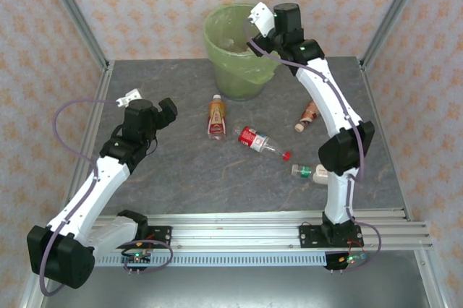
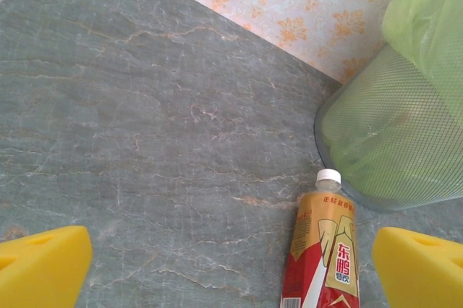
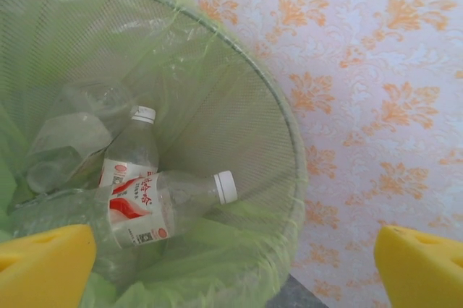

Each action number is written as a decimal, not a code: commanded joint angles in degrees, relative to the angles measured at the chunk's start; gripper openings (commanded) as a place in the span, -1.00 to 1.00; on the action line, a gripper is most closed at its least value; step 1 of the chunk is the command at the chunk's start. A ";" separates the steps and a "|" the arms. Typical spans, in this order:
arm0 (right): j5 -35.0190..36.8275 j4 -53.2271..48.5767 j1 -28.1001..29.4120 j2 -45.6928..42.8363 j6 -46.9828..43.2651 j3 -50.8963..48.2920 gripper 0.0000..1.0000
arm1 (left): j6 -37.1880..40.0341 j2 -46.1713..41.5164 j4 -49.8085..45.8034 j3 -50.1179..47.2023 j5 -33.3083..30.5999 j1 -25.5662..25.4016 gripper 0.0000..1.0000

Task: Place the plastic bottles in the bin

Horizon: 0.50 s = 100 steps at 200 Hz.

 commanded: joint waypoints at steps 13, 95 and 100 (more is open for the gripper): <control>7.22 -5.82 -0.24 -5.25 10.03 1.41 0.98 | 0.10 2.58 4.24 -0.70 3.35 0.55 1.00; 10.97 12.93 -0.23 -25.44 26.79 -33.34 0.98 | 2.07 4.22 5.02 -1.14 9.12 0.51 1.00; 11.12 13.24 -0.19 -27.01 28.58 -35.51 0.98 | 2.09 4.09 5.22 -1.50 9.06 0.51 1.00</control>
